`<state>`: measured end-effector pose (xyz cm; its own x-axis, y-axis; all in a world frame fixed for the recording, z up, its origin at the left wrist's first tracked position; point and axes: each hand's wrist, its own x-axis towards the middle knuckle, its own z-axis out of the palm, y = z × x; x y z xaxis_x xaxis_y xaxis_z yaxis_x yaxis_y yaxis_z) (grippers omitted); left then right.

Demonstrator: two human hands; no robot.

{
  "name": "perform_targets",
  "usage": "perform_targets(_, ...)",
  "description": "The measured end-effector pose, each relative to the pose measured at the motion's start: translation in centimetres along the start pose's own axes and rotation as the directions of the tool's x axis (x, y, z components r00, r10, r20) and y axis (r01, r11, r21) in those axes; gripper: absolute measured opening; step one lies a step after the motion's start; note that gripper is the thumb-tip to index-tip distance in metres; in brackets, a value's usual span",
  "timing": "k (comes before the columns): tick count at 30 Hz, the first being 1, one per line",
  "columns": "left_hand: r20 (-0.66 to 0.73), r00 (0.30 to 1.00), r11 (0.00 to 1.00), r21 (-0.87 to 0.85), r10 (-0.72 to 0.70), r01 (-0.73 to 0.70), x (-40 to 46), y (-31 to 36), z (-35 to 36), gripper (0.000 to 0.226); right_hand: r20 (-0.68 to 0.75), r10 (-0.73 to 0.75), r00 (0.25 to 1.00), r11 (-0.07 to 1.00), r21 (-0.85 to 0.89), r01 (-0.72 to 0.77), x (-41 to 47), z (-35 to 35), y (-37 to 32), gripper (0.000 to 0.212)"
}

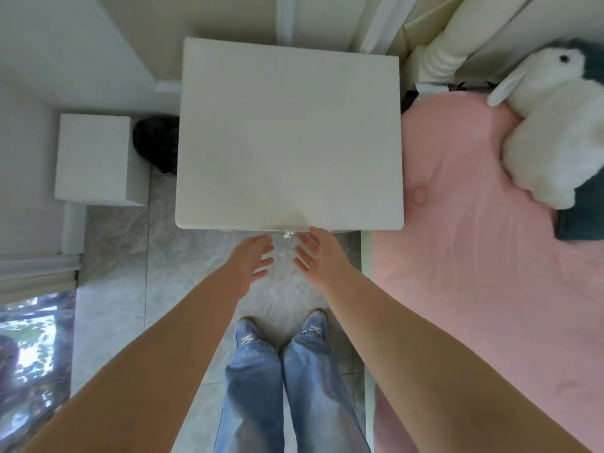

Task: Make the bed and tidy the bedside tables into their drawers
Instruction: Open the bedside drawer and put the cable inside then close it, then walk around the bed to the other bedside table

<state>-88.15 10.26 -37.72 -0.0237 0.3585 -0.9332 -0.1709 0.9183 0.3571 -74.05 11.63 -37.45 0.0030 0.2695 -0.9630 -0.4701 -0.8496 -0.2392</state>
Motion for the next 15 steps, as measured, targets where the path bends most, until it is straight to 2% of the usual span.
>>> perform_targets(4,0.023,0.999,0.980,0.192,0.048,-0.052,-5.2,2.0,2.1,0.030,0.012,-0.108,0.994,0.986,-0.129,0.109,-6.2,-1.3,-0.9,0.026)
perform_targets(7,0.036,0.990,0.945,0.294,0.139,-0.144,-10.3,4.1,4.6,0.023,0.030,-0.166,0.986,0.976,-0.139,0.168,-11.5,-2.8,-2.3,0.020)
perform_targets(15,0.108,0.959,0.900,0.332,0.263,-0.284,-23.1,8.2,12.2,0.010,0.000,-0.328,0.945,0.943,0.068,0.327,-23.2,-9.6,-8.9,0.019)
